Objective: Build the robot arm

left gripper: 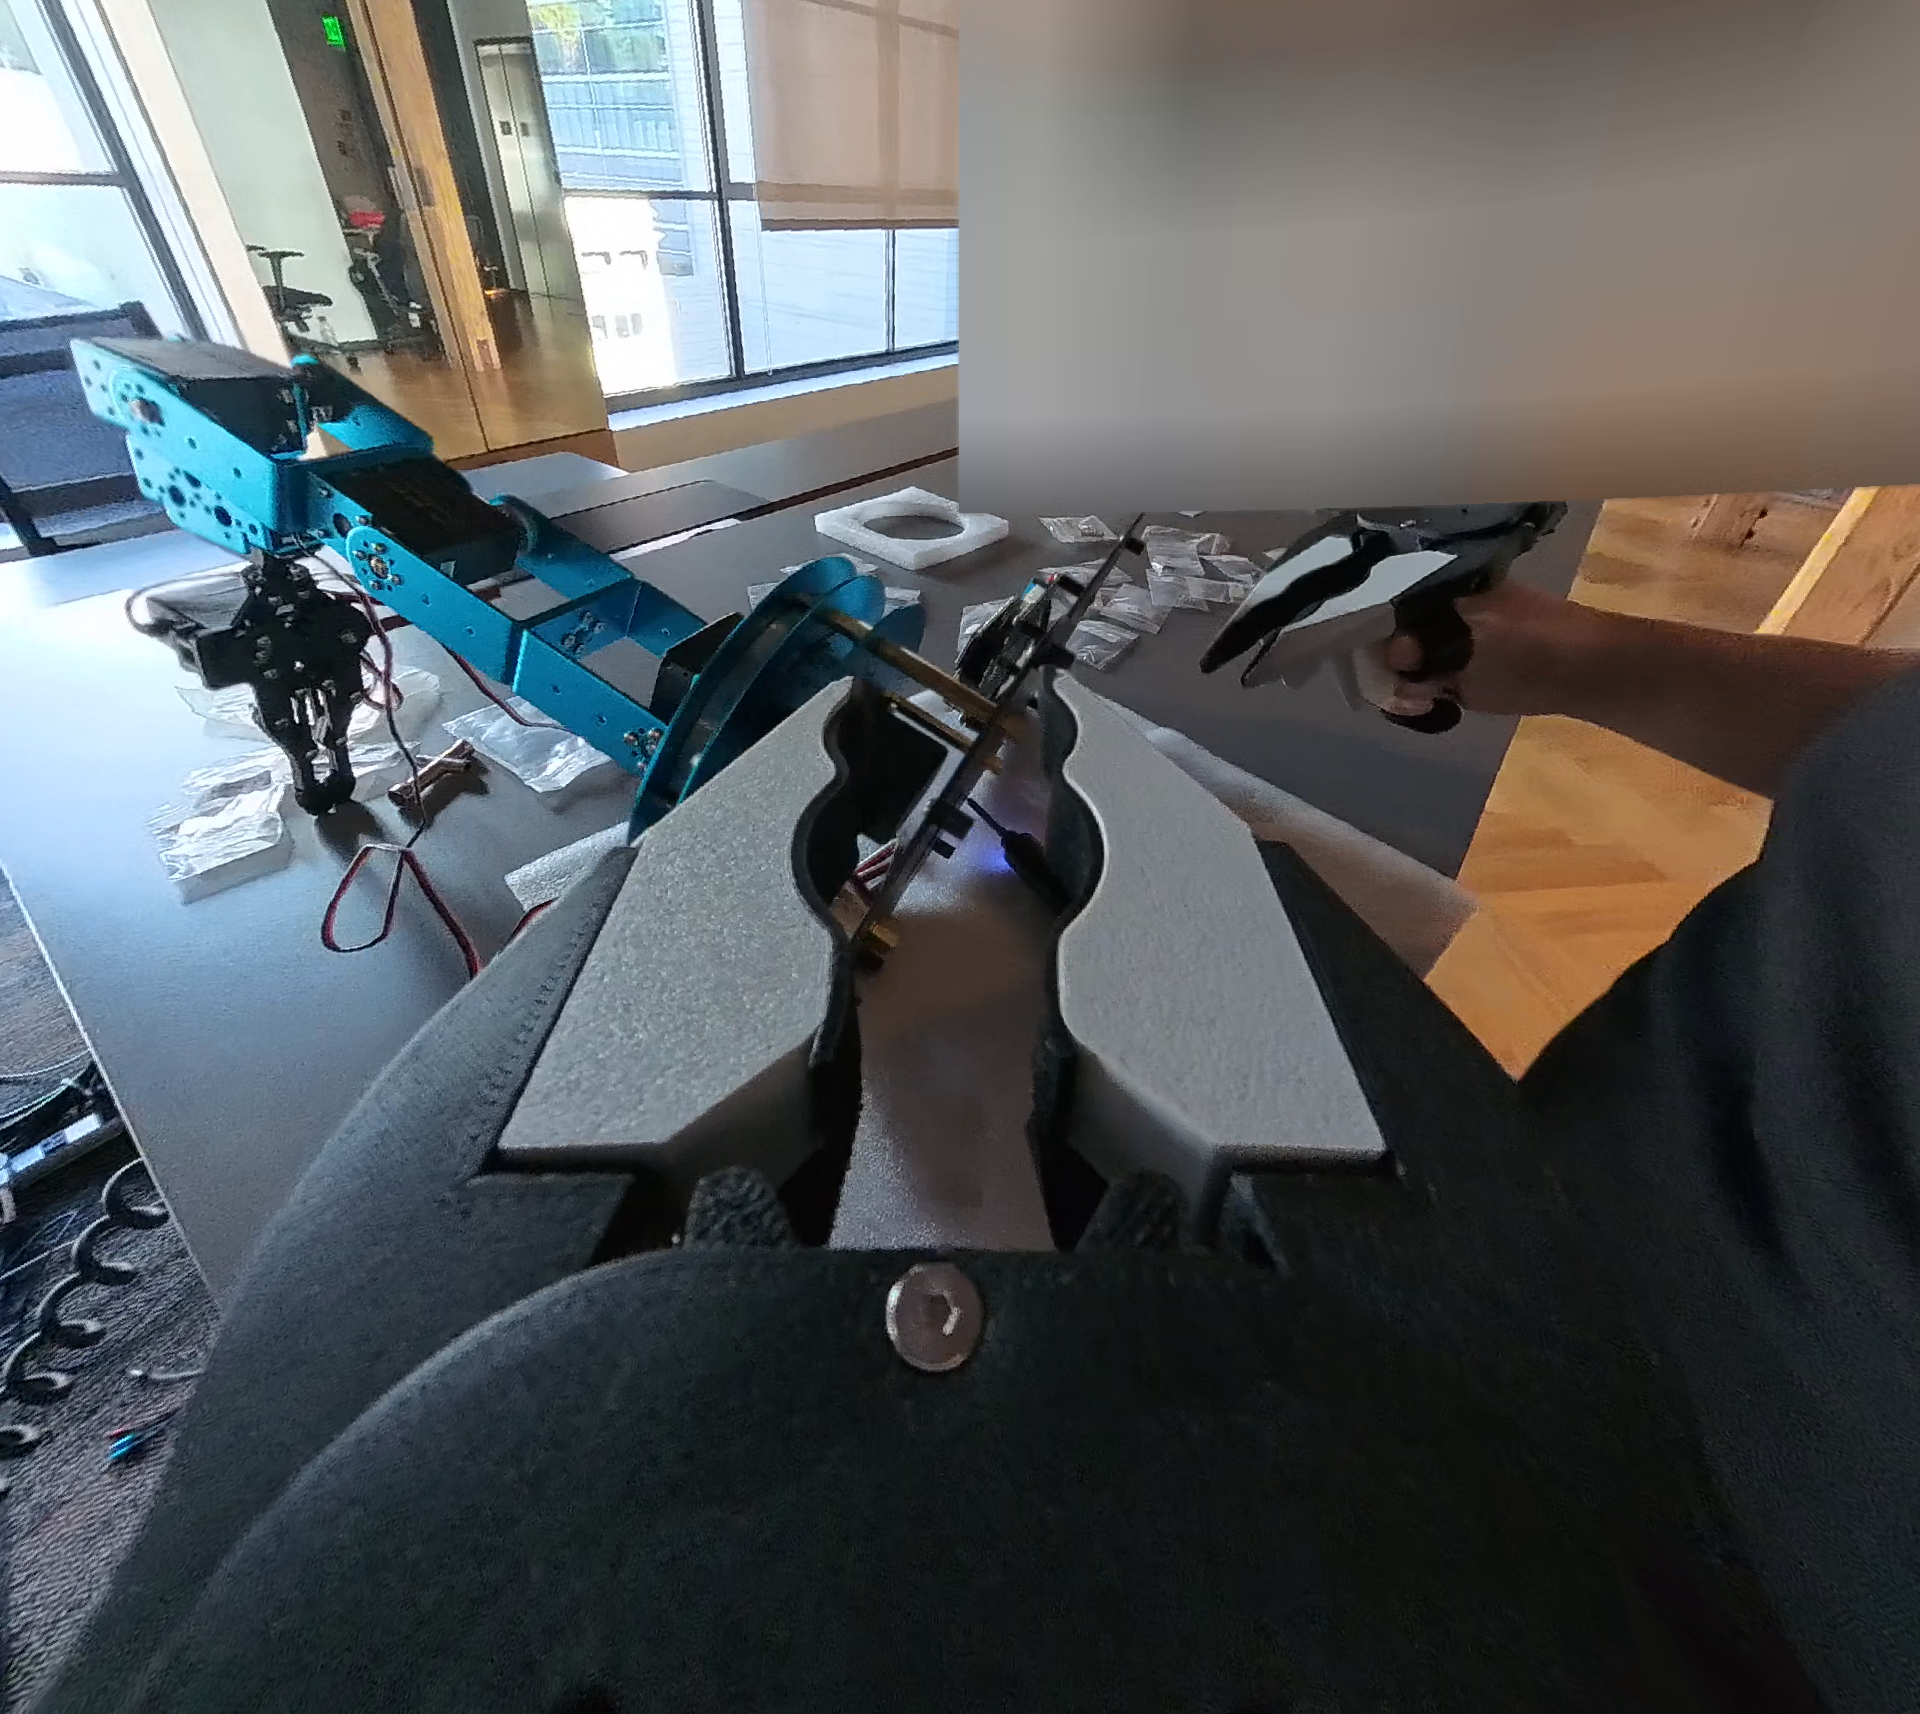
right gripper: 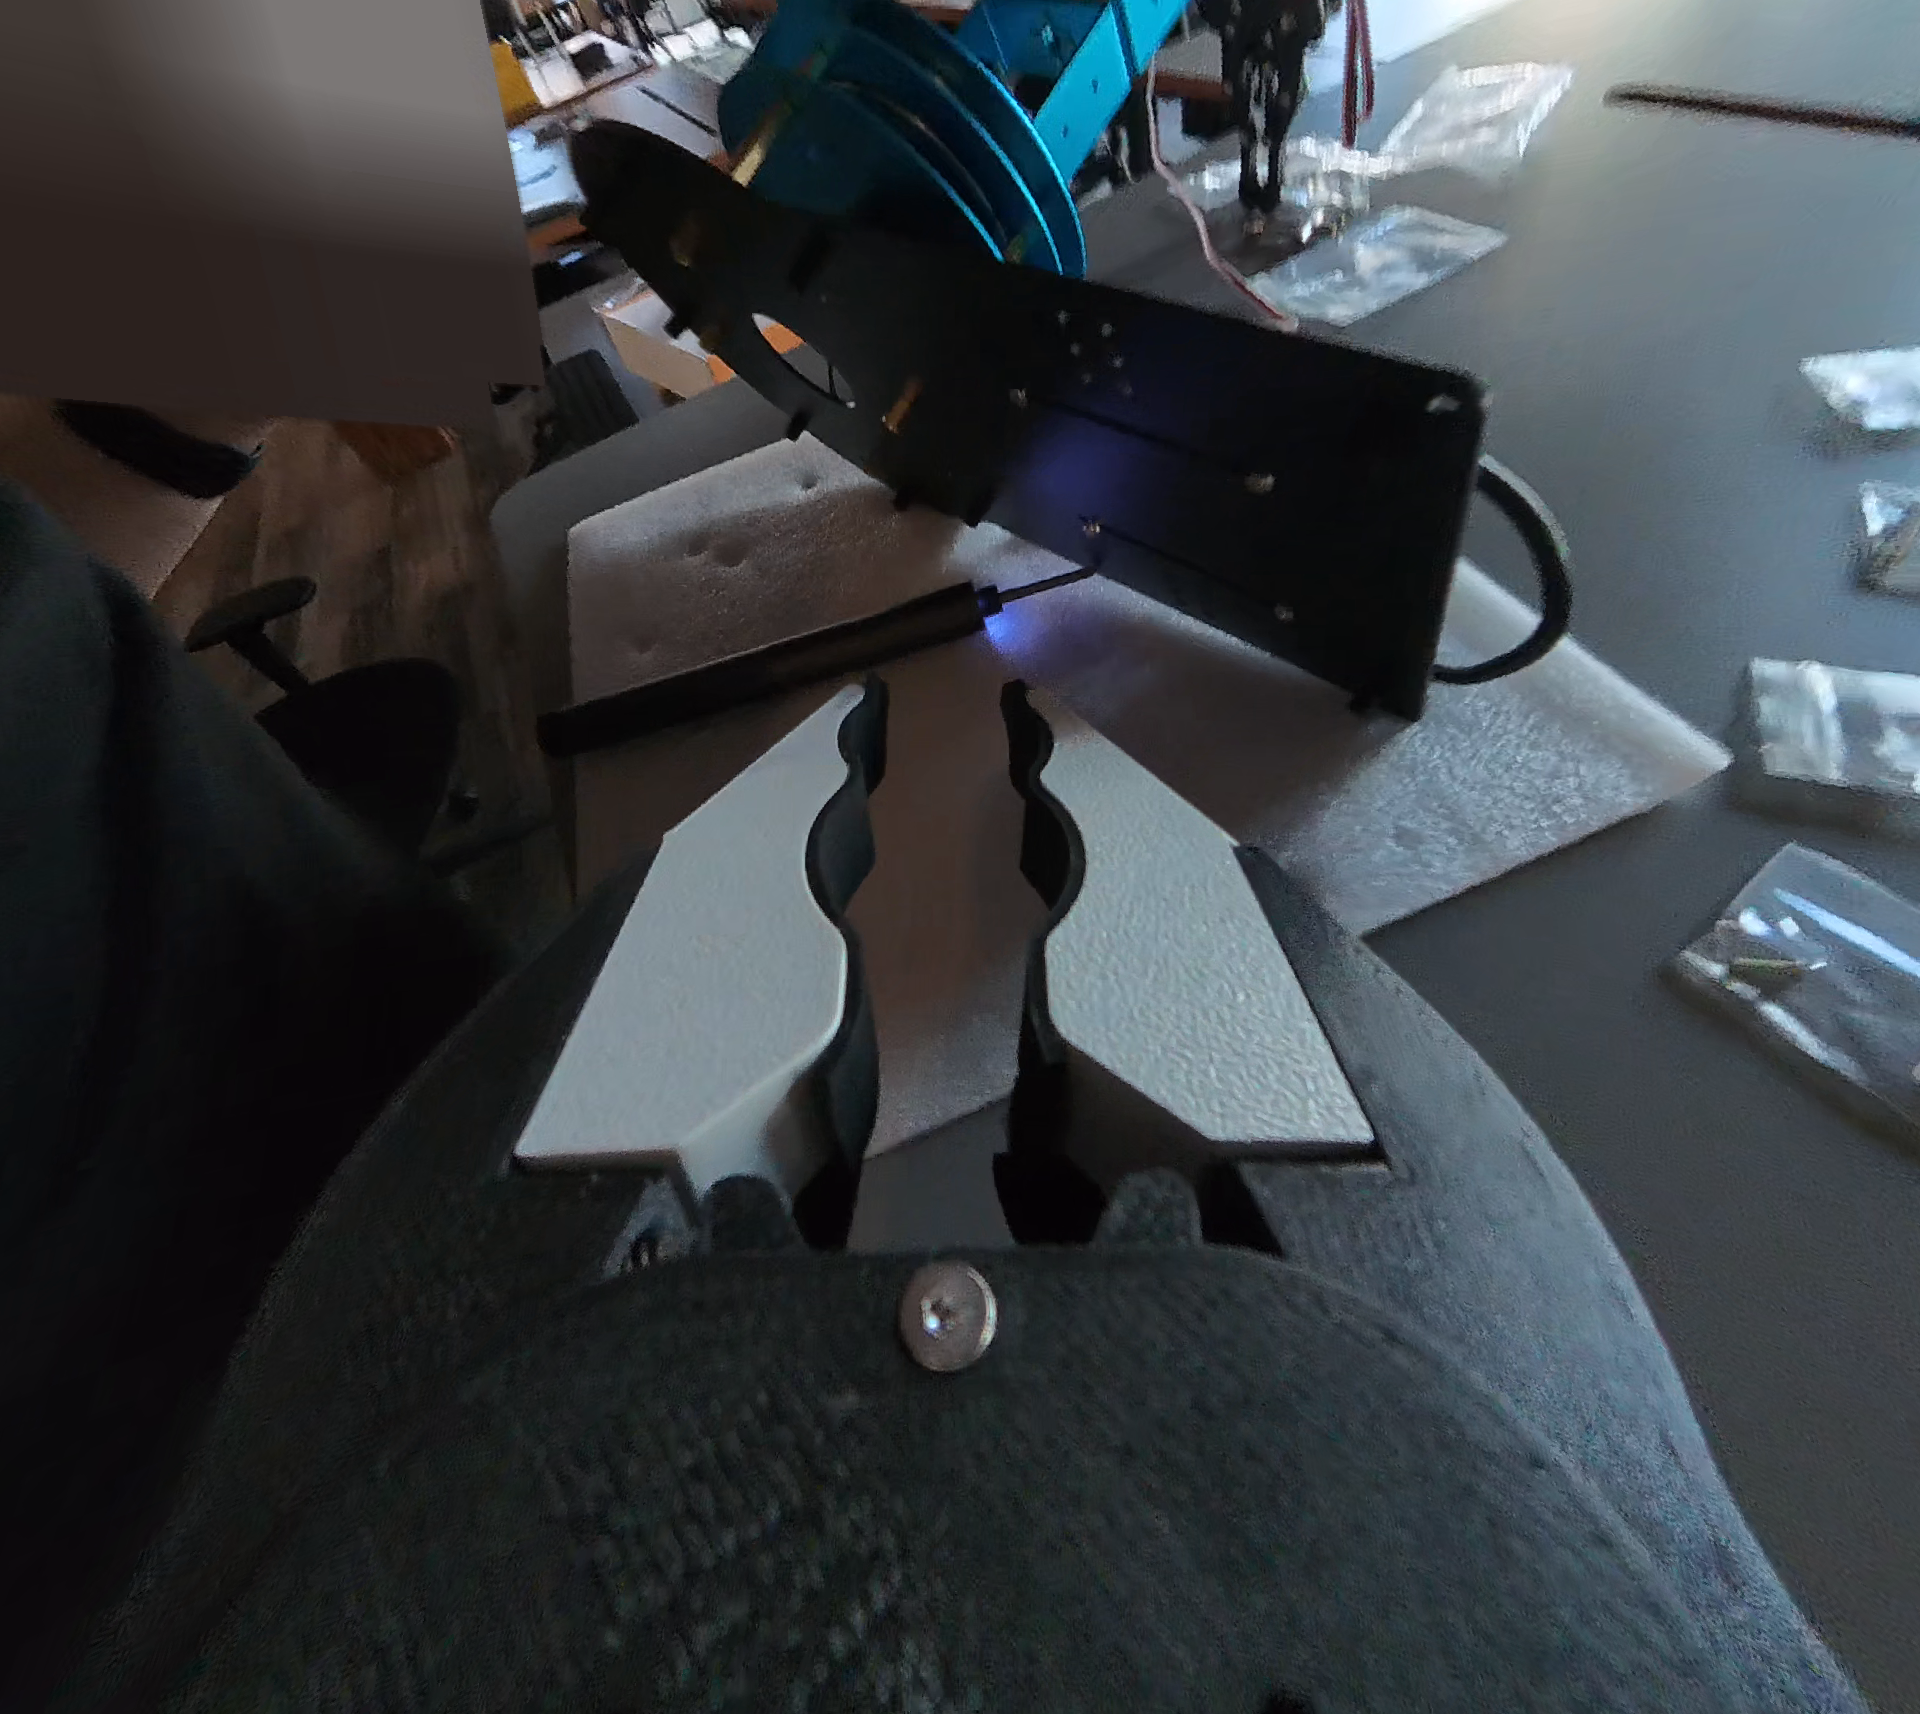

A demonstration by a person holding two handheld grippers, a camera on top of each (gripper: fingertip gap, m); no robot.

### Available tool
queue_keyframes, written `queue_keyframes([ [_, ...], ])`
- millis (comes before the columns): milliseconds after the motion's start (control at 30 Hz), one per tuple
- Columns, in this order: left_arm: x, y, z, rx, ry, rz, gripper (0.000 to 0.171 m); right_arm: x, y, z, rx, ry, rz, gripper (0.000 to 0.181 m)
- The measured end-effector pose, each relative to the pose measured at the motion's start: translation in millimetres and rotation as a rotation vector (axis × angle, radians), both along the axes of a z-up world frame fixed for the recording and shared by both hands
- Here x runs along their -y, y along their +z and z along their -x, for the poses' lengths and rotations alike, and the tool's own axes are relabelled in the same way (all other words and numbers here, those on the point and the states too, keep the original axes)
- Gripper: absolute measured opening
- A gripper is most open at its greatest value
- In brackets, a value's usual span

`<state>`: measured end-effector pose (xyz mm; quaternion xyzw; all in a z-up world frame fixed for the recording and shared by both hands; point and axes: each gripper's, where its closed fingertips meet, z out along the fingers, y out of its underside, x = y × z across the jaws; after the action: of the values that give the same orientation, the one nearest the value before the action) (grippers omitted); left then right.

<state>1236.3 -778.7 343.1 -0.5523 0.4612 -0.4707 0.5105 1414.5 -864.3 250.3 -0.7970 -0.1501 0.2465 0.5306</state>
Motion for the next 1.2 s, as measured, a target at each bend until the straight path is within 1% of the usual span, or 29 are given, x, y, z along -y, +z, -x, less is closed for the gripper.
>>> queue_keyframes([
  [100, -5.8, -11.2, -2.4, -0.021, -0.012, 0.018, 0.029, -11.3, -9.3, 18.6, -0.044, -0.057, 0.095, 0.021],
  [167, -8.6, -14.7, -2.1, -0.015, -0.017, 0.021, 0.028, -19.7, -15.8, 28.5, -0.068, -0.125, 0.167, 0.021],
  [200, -9.9, -15.1, -1.4, -0.004, -0.019, 0.017, 0.027, -23.4, -14.2, 33.3, -0.084, -0.146, 0.170, 0.024],
  [267, -13.3, -15.3, 0.1, 0.019, -0.027, 0.015, 0.026, -28.3, -6.9, 37.0, -0.088, -0.172, 0.148, 0.023],
  [367, -21.3, -17.8, 2.9, 0.039, -0.039, 0.022, 0.026, -27.1, 9.6, 28.0, 0.008, -0.167, 0.070, 0.022],
  [467, -29.9, -21.1, 4.7, 0.034, -0.049, 0.022, 0.026, -22.3, 21.6, 11.5, 0.192, -0.147, 0.015, 0.024],
  [567, -35.5, -18.9, 6.4, 0.035, -0.050, 0.017, 0.027, -19.3, 31.1, 4.2, 0.362, -0.069, -0.032, 0.029],
  [633, -37.2, -16.1, 6.8, 0.039, -0.056, 0.017, 0.027, -18.9, 37.3, 0.8, 0.440, -0.001, -0.078, 0.032],
  [700, -37.3, -13.5, 6.0, 0.035, -0.068, 0.015, 0.027, -17.5, 45.9, 0.5, 0.438, 0.101, -0.089, 0.032],
  [767, -33.9, -10.8, 4.1, 0.020, -0.084, 0.007, 0.028, -14.5, 59.4, 3.5, 0.359, 0.216, -0.064, 0.042],
  [833, -28.6, -7.8, 2.9, 0.006, -0.078, -0.019, 0.029, -9.6, 73.3, 7.7, 0.322, 0.327, -0.040, 0.043],
  [900, -21.3, -7.1, 2.4, -0.009, -0.065, -0.035, 0.030, -5.8, 78.8, 9.7, 0.370, 0.410, -0.010, 0.048],
  [1000, -10.8, -8.5, 2.9, -0.009, -0.027, -0.035, 0.030, -6.5, 82.9, 8.8, 0.479, 0.468, -0.044, 0.047],
  [1100, -2.9, -14.7, 3.4, -0.009, 0.006, -0.001, 0.030, -6.3, 75.5, 2.6, 0.490, 0.484, -0.033, 0.047],
  [1200, 2.7, -17.5, 4.2, -0.006, 0.034, 0.024, 0.029, -4.3, 62.6, -10.7, 0.490, 0.466, -0.021, 0.046],
])
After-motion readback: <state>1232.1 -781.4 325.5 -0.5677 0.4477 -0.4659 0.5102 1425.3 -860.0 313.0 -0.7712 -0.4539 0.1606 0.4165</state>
